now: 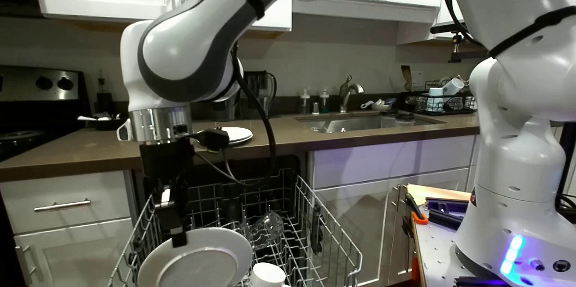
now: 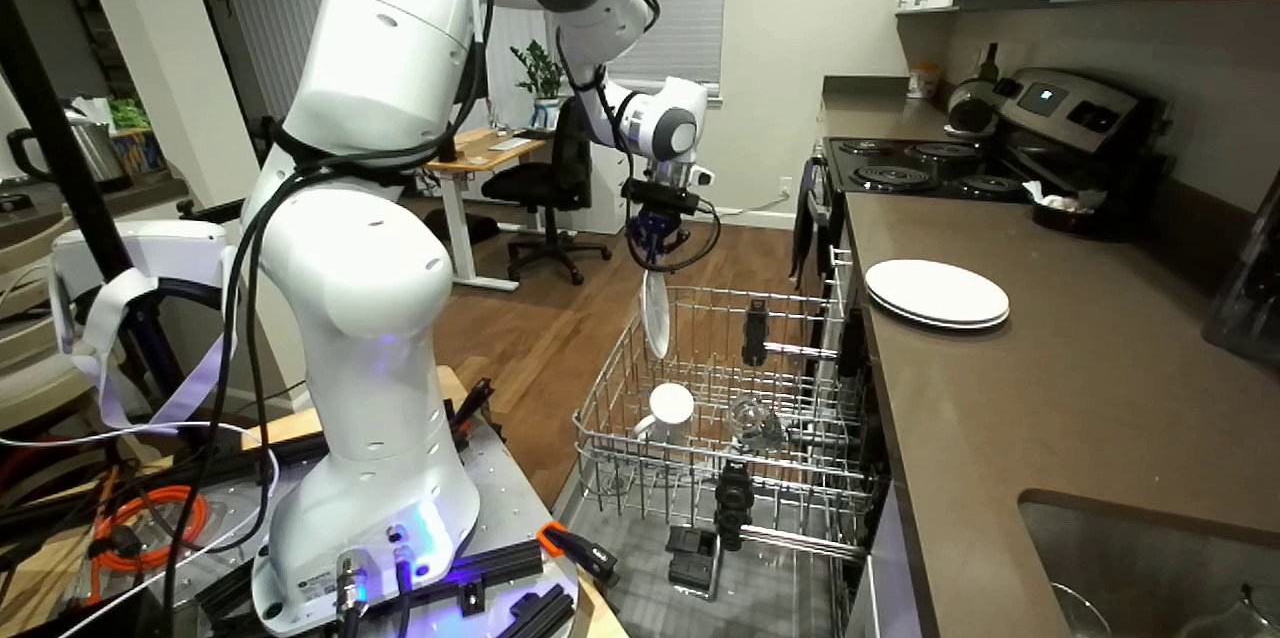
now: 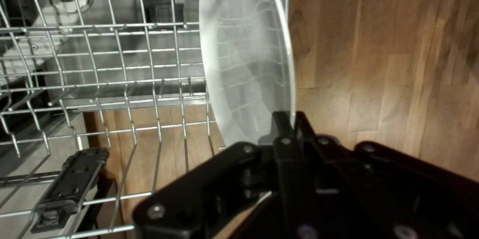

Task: Take the two white plates one after the other and put them vertically in the dishwasher then move the glass bottle to the right

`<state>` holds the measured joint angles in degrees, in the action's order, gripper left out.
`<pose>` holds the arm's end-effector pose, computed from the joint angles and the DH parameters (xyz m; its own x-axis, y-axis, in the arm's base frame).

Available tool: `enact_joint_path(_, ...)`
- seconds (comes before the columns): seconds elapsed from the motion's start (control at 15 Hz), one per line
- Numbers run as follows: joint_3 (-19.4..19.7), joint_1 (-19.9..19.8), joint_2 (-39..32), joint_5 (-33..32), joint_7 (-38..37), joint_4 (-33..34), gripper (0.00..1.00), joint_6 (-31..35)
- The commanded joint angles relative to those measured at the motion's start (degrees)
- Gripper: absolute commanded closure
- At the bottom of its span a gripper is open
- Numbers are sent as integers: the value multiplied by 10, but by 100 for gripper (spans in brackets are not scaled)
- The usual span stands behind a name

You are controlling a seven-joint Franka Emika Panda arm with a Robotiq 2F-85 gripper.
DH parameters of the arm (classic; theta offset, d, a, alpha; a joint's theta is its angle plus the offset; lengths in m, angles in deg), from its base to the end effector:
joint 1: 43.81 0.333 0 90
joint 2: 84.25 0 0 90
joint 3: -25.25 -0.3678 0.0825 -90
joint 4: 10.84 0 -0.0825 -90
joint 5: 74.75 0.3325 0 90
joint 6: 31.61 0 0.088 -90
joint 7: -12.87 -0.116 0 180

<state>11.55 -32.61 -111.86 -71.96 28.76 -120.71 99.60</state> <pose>0.5531 0.2431 0.3139 0.7875 0.6136 -0.0580 0.5986 -0.7839 -0.1649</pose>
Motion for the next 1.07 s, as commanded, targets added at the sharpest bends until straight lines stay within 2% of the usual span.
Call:
enact_joint_path(0.0,-22,-27,-22,36,50,32,99,-14)
enact_joint_path(1.0,-21,-32,-66,47,42,56,99,-10)
